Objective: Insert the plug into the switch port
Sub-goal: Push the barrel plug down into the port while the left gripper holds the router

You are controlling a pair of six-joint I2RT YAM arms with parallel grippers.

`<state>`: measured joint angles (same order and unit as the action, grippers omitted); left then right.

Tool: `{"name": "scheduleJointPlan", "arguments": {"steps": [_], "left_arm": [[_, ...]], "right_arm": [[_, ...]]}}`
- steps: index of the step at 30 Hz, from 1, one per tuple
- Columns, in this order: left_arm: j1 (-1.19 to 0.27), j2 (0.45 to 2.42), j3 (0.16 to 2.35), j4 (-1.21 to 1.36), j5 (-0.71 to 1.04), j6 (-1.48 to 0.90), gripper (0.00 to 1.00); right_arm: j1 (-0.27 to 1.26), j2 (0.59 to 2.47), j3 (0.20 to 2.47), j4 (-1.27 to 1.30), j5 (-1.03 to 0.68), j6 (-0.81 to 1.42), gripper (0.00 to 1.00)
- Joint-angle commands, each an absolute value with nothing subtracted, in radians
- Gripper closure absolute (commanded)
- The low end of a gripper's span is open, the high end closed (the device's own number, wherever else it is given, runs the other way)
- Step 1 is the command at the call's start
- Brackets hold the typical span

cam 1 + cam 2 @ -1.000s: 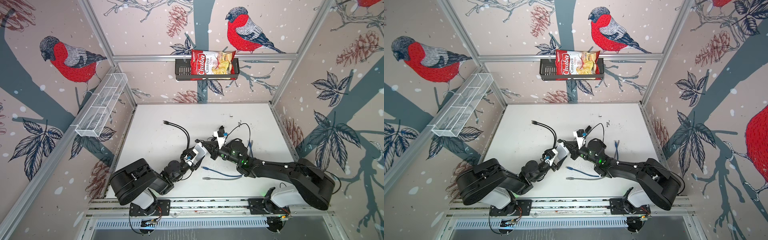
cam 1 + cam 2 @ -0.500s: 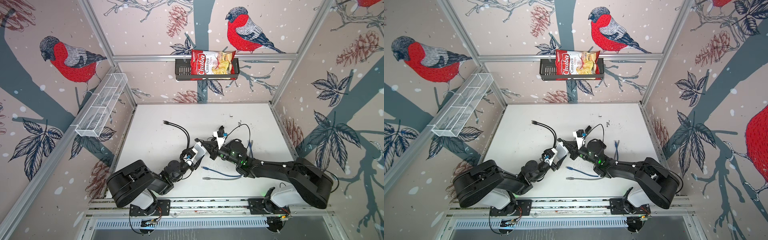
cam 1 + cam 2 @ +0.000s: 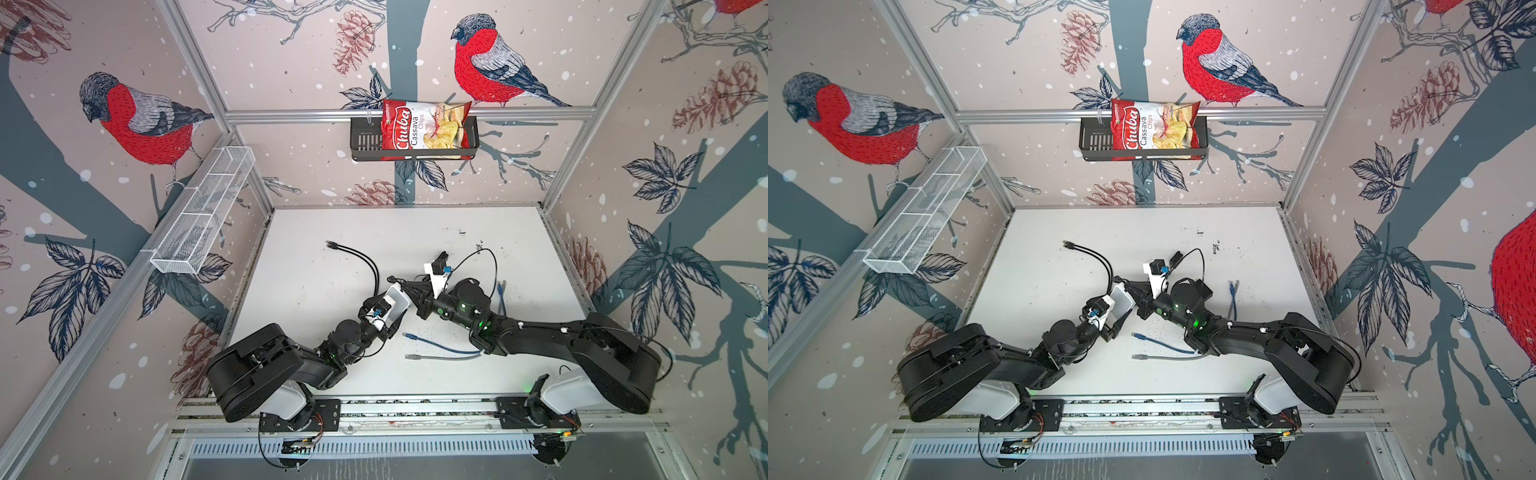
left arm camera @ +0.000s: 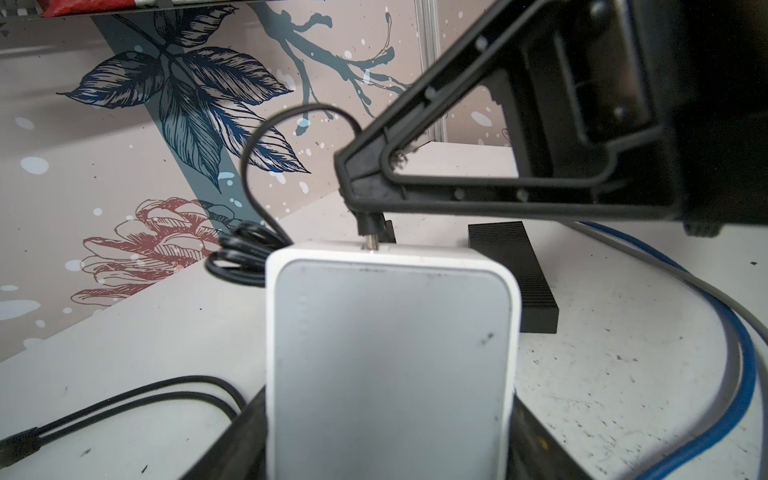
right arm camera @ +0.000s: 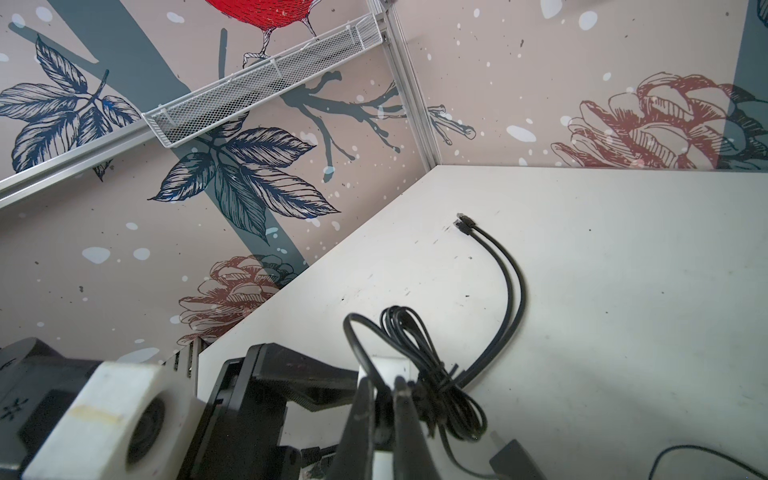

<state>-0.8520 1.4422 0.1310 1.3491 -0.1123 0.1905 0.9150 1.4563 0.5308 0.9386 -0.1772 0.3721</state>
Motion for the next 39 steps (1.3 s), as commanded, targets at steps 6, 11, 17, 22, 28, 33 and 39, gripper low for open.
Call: {"name": "scheduleJointPlan", "arguments": {"steps": [6, 11, 17, 22, 28, 33, 39], "left_arm": [[-0.850, 1.467, 0.138, 1.634, -0.124, 0.171, 0.73], [-0.850, 1.486, 0.133, 1.698, -0.125, 0.156, 0.73], [-0.850, 1.471, 0.135, 1.691, -0.128, 0.152, 0.73], [-0.848, 1.455, 0.136, 1.685, -0.134, 0.151, 0.73], [-0.847, 1.445, 0.144, 1.662, -0.127, 0.158, 0.74], [-0.846, 1.433, 0.154, 1.638, -0.120, 0.175, 0.74], [-0.847, 1.406, 0.162, 1.596, -0.124, 0.201, 0.74]], "right_arm": [[0.923, 1.475, 0.513, 0.870, -0.252, 0.422, 1.00], [0.923, 1.489, 0.506, 0.887, -0.262, 0.441, 1.00], [0.924, 1.503, 0.503, 0.896, -0.269, 0.451, 1.00], [0.927, 1.519, 0.502, 0.900, -0.273, 0.454, 1.00], [0.933, 1.532, 0.516, 0.882, -0.273, 0.447, 1.00], [0.943, 1.550, 0.532, 0.853, -0.270, 0.439, 1.00], [0.952, 1.558, 0.551, 0.819, -0.267, 0.424, 1.00]]}}
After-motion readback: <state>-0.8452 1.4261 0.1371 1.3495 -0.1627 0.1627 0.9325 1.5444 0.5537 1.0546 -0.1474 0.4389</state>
